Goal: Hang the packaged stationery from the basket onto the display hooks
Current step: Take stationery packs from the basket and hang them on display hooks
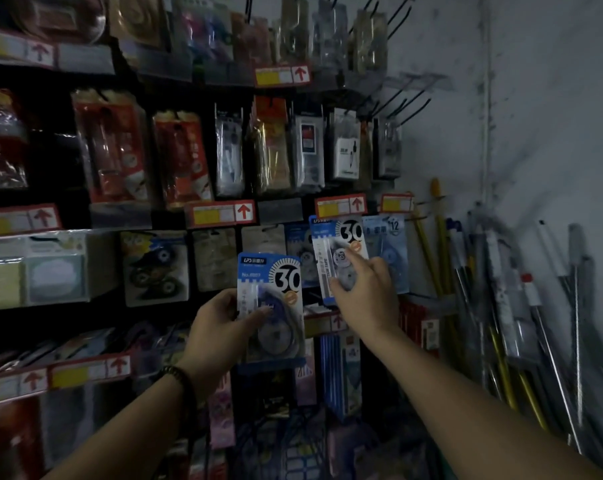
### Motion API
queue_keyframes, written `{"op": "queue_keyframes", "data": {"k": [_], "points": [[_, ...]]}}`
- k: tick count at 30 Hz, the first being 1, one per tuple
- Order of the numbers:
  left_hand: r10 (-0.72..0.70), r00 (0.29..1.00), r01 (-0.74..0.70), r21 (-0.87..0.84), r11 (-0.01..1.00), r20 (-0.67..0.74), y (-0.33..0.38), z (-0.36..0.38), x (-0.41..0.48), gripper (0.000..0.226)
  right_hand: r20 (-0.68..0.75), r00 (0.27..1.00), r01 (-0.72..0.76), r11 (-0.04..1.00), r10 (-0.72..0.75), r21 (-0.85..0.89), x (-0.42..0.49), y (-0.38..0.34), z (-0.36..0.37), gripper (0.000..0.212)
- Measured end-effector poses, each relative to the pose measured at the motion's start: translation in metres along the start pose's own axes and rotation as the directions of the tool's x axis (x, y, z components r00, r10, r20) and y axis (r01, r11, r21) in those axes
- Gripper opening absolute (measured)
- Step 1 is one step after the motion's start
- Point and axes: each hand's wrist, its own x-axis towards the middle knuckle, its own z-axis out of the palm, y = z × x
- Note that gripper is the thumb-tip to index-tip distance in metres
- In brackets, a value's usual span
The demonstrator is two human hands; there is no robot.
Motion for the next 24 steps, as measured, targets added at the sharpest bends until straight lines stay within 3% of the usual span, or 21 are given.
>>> {"op": "queue_keyframes", "data": {"k": [4,12,15,19,21,24], "points": [[-0.055,0.998,0.059,-0.125,0.990,0.029,0.002,0.001,-0.001,0.025,0.056,0.998,0.008,1.000,-0.008,-0.005,0.006,0.001,0.008,0.068],[-0.027,1.000,0.027,-0.066,0.997,0.006,0.006,0.004,0.011,0.025,0.164,0.983,-0.072,0.996,0.079,-0.050,0.024,-0.005,0.019,0.064],[-0.013,1.000,0.014,-0.061,0.998,0.005,0.011,0.010,0.012,0.024,0.149,0.987,-0.050,0.997,0.059,-0.060,0.017,-0.012,0.014,0.044],[0.001,0.999,-0.002,-0.037,0.999,-0.038,0.017,0.025,0.009,0.022,0.067,0.993,0.090,0.990,-0.098,0.106,-0.013,-0.022,-0.004,0.017],[-0.005,0.999,0.004,-0.033,0.999,-0.038,0.022,0.032,0.007,0.022,0.068,0.983,0.158,0.976,-0.169,0.149,-0.033,-0.026,-0.013,0.023],[-0.030,0.999,0.029,-0.075,0.997,-0.021,0.029,0.044,0.006,0.023,0.156,0.964,0.191,0.969,-0.215,0.154,-0.059,-0.031,-0.022,0.058]]}}
